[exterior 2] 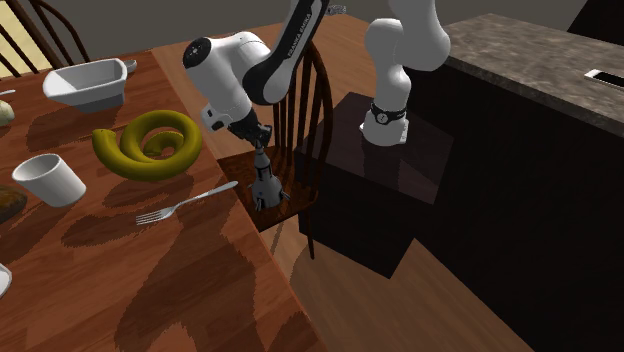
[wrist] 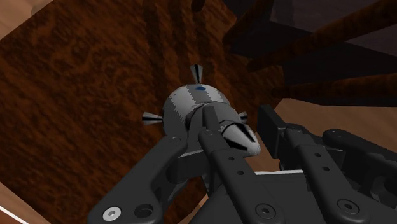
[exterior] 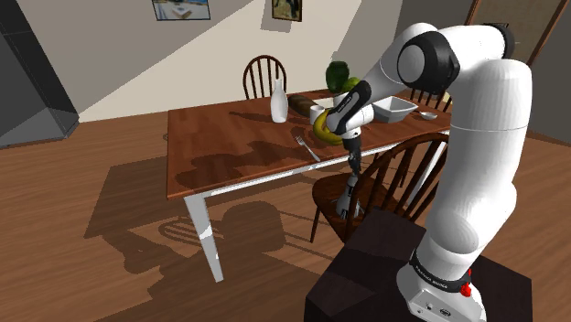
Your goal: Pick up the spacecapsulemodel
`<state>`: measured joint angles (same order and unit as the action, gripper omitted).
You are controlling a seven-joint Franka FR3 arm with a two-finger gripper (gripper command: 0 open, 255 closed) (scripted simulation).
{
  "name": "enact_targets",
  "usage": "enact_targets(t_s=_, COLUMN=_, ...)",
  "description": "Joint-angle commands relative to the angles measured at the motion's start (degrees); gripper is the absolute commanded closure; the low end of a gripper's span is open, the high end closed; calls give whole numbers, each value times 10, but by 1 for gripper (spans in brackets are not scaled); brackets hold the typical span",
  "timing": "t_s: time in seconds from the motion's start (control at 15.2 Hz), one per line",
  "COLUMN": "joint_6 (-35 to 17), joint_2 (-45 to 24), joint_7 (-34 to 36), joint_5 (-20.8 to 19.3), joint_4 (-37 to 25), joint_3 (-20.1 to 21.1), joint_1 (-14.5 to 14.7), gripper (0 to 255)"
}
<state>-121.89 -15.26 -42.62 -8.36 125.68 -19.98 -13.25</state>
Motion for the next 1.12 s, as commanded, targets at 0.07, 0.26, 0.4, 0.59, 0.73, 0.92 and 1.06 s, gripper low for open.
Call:
enact_targets(t_s=0.07, joint_6=13, joint_2=12, joint_7=0, joint_5=-3, joint_4=-2, joint_3=-2, joint_1=1, gripper=255)
enact_targets(t_s=0.26, joint_6=34, joint_2=29, joint_7=0, joint_5=-8, joint_4=-6, joint_3=-3, joint_1=3, gripper=255)
enact_targets(t_s=0.4, joint_6=49, joint_2=40, joint_7=0, joint_5=-10, joint_4=-10, joint_3=-4, joint_1=4, gripper=255)
enact_targets(t_s=0.59, joint_6=70, joint_2=55, joint_7=0, joint_5=-14, joint_4=-16, joint_3=-5, joint_1=6, gripper=255)
enact_targets(t_s=0.73, joint_6=85, joint_2=65, joint_7=0, joint_5=-17, joint_4=-21, joint_3=-5, joint_1=7, gripper=255)
enact_targets(t_s=0.92, joint_6=106, joint_2=80, joint_7=-1, joint_5=-20, joint_4=-29, joint_3=-6, joint_1=8, gripper=255)
enact_targets(t_s=1.06, joint_6=107, joint_2=80, joint_7=-1, joint_5=-20, joint_4=-30, joint_3=-6, joint_1=8, gripper=255)
